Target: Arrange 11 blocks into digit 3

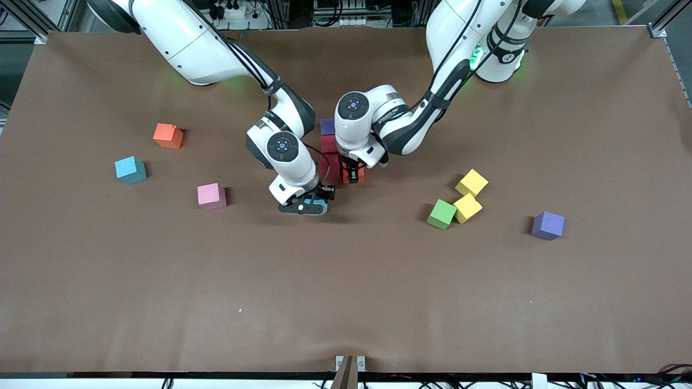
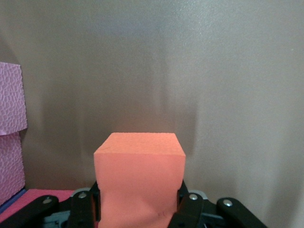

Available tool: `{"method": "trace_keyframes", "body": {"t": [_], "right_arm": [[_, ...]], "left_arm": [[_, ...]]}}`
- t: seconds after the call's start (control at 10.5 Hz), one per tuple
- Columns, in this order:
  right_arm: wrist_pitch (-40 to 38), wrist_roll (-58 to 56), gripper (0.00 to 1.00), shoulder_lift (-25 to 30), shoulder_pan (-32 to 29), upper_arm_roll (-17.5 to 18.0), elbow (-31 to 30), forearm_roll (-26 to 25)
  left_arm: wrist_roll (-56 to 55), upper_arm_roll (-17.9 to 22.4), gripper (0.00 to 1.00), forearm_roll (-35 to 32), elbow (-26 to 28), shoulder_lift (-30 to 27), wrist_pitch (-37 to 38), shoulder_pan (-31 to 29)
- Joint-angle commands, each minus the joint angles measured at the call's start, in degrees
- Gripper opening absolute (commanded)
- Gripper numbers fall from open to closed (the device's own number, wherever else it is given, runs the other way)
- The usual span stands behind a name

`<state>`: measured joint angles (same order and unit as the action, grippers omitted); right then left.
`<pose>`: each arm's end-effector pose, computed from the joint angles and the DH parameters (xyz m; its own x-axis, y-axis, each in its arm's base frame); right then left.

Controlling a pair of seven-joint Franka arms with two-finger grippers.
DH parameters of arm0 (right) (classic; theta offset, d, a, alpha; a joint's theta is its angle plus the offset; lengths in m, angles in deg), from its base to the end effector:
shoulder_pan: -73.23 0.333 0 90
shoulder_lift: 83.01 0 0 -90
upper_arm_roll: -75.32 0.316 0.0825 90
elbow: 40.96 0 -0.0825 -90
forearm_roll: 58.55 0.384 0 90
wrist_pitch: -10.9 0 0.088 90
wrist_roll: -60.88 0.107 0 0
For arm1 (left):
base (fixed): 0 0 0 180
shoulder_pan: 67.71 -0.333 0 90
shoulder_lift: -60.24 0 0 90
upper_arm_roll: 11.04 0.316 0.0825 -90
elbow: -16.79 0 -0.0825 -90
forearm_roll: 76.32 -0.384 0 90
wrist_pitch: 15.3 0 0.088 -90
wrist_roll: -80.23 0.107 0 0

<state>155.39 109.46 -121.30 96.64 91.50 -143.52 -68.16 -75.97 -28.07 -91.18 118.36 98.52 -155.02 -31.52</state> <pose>0.5209 0.4131 0.1982 0.9957 -0.0914 0.0168 -0.0888 -0.9893 -0.1158 0.4097 -0.5207 0.1990 -0.0940 0.9948 -0.0382 0.9955 0.0944 0.0075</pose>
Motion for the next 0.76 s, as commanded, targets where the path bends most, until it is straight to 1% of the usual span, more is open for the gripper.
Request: {"method": "trace_keyframes", "body": {"t": [0.0,0.29,0.67], "right_arm": [[-0.6,1.2,0.28,-0.6,2.0,-1.2,1.8,0.7],[-0.6,2.5,0.28,-0.6,2.6,-1.4,1.8,0.7],[-0.6,2.6,0.28,-0.7,2.9,-1.5,1.7,0.8]], "left_arm": [[-5.0,0.4,0.13,-1.5,-1.4,1.1,0.4,1.1],[-5.0,0.4,0.13,-1.6,-2.3,2.1,0.4,1.2],[-5.1,0.4,0.13,-1.5,-2.4,2.1,0.4,1.4]]}}
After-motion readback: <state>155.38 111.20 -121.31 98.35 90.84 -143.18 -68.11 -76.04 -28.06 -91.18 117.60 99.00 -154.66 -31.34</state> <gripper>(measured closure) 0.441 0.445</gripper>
